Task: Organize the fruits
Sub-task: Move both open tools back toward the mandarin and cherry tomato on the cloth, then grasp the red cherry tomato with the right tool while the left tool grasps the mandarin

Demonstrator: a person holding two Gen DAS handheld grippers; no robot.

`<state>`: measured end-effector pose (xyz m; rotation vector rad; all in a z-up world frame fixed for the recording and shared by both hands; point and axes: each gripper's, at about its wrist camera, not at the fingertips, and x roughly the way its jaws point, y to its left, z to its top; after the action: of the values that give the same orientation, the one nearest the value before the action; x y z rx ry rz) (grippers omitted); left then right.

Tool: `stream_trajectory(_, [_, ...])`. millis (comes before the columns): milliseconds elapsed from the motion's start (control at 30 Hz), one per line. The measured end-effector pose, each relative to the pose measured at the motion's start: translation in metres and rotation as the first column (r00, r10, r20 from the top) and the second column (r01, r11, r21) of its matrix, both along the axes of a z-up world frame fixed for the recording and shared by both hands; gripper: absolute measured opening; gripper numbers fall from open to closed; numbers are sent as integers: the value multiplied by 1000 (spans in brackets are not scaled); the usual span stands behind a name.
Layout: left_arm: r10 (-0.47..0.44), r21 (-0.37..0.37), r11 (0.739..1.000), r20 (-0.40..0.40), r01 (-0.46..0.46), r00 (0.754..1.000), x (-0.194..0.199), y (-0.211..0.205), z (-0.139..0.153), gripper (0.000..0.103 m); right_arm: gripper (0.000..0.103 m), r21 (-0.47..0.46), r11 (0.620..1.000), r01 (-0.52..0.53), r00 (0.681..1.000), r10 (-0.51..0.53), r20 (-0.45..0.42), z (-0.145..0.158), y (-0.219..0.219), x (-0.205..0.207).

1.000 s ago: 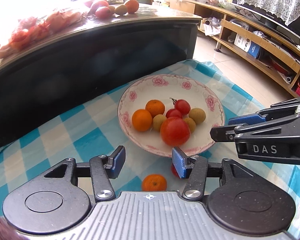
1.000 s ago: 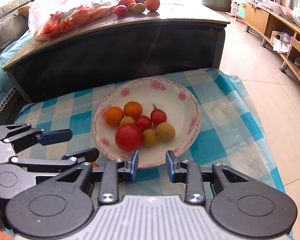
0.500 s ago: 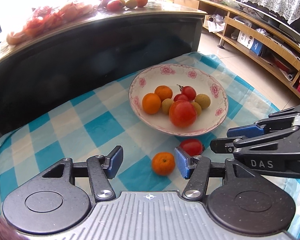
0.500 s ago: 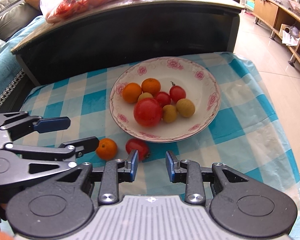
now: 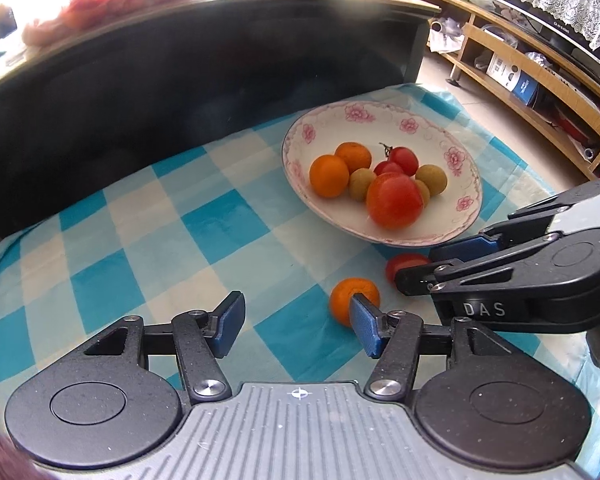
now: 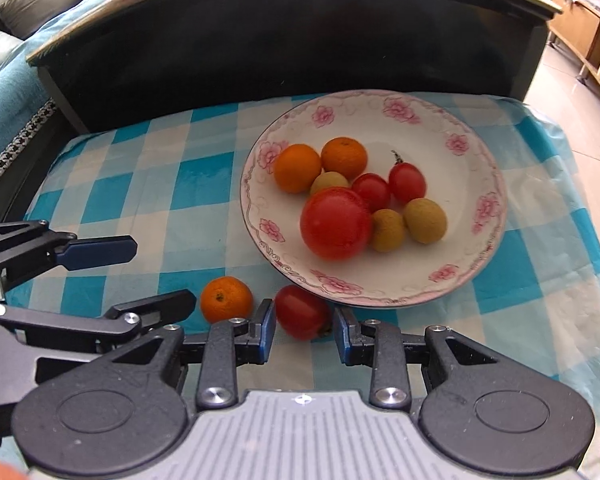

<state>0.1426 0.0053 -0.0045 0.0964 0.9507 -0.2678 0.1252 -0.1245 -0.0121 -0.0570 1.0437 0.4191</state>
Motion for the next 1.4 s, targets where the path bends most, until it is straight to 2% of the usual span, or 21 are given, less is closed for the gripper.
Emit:
stream_trajectory(200, [10,4,1000,-8,-9,1000,0,5,-2,68,35,-9,1000,-15,1000,15,-9,-10,6,6])
stream_trajectory(400, [13,10,1000,-9,-13,1000,3,1,-3,69,34,-30,999,-19,1000,19,12,-3,1,-5])
stream_trajectory(833, [-60,62,996,-12,61,998,15,-41,-16,71,34,-61,997,45,999,-45,-3,-3,-39,-27])
stream_trajectory(933, [-72,68,995,-28,74,997,15,-47,-22,66,34,-58,997,52,999,-52,-2,-4,-41,-26])
stream_trajectory(1000, [-68,74,995,-35,70,997,16,-48,-25,55,34,-54,997,57,998,-57,-6,-5,-42,-26])
stream_trajectory(1200, [-58,51,997,-44,60,997,20,-45,-25,49,34,-51,996,69,998,-69,-11,-5,-46,-29])
stream_trajectory(1400, [-64,64,996,-53,68,996,14,-44,-26,51,34,-50,996,70,997,-71,-12,-6,-43,-28])
